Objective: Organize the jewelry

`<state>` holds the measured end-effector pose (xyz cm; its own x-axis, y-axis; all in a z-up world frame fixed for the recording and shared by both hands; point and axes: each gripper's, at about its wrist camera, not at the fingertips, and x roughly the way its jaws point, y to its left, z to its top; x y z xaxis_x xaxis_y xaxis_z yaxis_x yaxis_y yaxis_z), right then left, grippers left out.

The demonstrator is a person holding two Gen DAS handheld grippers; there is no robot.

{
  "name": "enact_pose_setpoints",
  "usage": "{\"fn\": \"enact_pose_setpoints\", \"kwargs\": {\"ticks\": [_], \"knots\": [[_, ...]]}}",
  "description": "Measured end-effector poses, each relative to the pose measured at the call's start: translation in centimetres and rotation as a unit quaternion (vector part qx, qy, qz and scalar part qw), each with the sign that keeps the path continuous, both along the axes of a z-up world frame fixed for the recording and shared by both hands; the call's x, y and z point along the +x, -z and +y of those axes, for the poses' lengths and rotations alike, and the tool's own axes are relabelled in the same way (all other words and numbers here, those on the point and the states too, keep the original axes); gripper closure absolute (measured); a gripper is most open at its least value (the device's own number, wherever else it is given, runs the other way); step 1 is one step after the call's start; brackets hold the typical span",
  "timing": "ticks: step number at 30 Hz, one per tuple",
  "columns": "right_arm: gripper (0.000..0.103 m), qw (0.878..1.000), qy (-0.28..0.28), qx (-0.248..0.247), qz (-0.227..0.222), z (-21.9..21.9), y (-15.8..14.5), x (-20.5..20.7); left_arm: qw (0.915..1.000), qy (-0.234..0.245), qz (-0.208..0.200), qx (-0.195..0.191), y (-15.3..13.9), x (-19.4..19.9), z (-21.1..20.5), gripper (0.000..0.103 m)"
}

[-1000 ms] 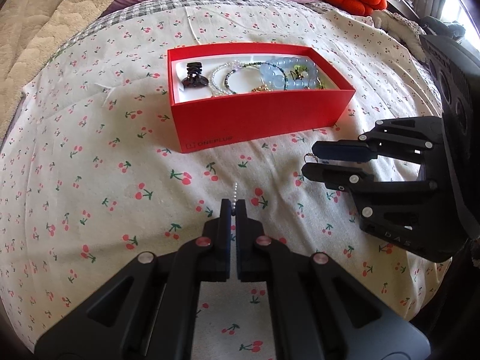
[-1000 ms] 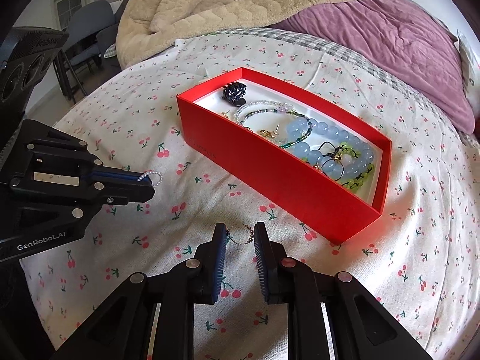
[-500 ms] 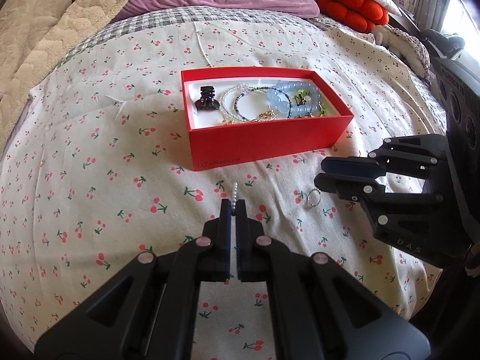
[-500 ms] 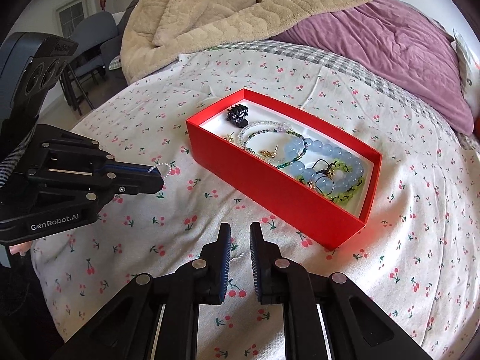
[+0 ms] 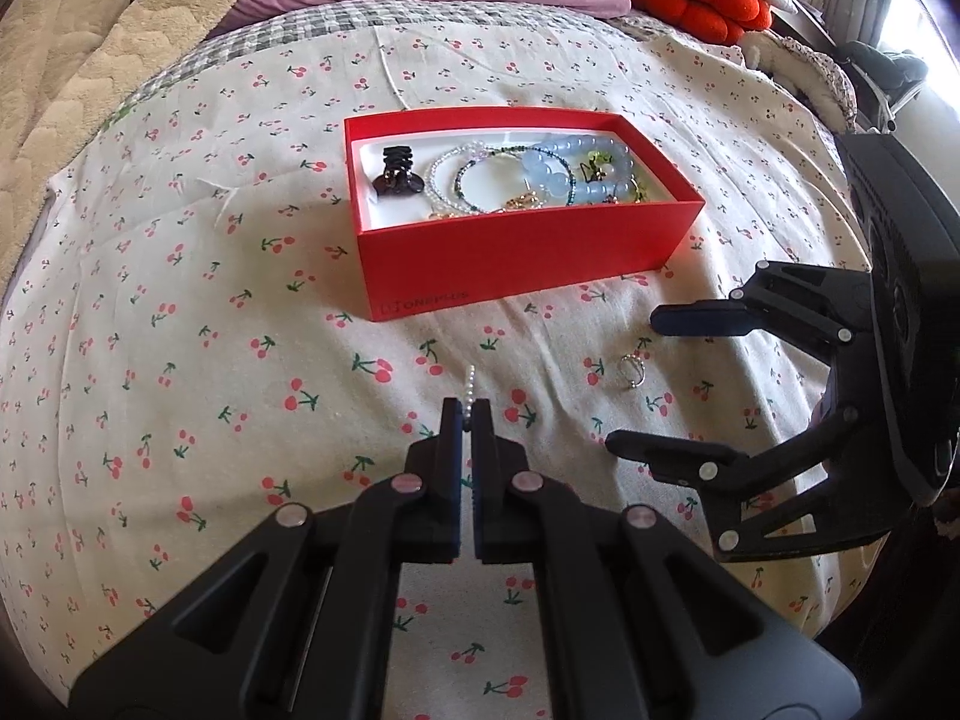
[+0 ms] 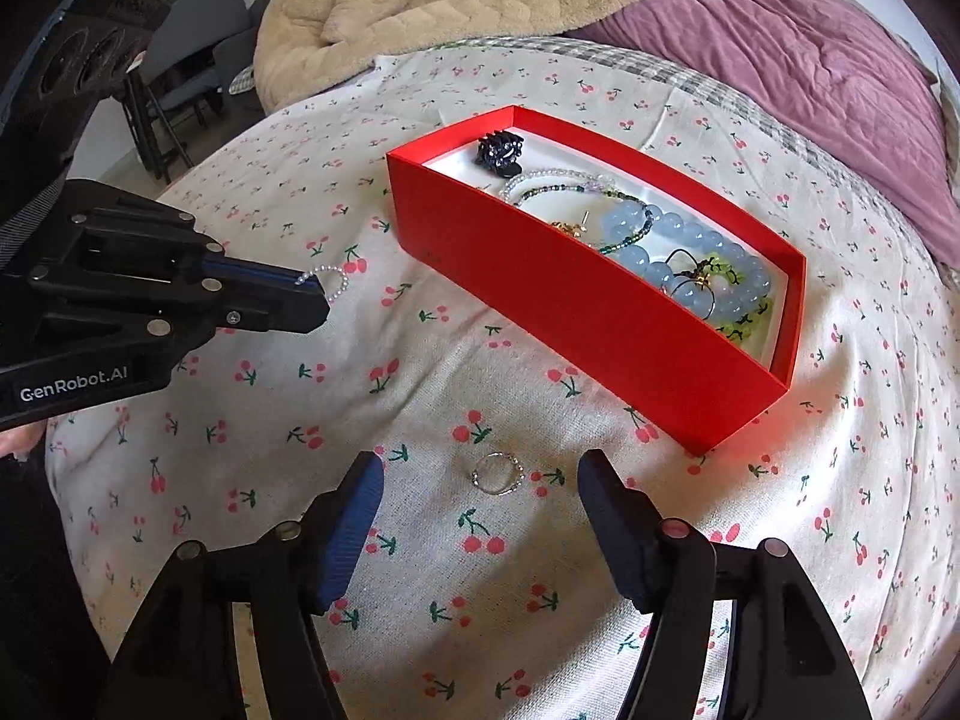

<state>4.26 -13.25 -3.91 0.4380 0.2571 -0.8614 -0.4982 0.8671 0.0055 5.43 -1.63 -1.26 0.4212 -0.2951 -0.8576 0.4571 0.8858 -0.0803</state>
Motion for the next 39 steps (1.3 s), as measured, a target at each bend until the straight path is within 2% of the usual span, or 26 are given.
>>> {"fn": "enact_pose_setpoints", "kwargs": {"ticks": [3,5,12,23,39], "knots": [[0.04,1.0,0.006,-0.004,0.004,-0.2,0.6,0.2,1.0,0.002,0.002,0.001,0.1,0.0,-0.1,0.1],[0.056,1.0,0.009,-0.003,0.005,-0.5,0.8,0.4,1.0,0.004,0.003,0.002,0.2,-0.1,-0.1,0.1],[0.083,1.0,0.004,-0.001,0.013,-0.8,0.9,0.4,1.0,0.004,0.003,0.002,0.2,-0.1,-0.2,0.1],[0.084,1.0,0.001,-0.006,0.0,-0.4,0.1,0.2,1.0,0.003,-0.003,-0.003,-0.4,-0.1,-0.1,0.1],[0.084,0.999,0.014,0.021,-0.036,-0.6,-3.8,0.2,0.9994,-0.009,-0.024,-0.025,-2.6,0.6,0.3,0.1]]}}
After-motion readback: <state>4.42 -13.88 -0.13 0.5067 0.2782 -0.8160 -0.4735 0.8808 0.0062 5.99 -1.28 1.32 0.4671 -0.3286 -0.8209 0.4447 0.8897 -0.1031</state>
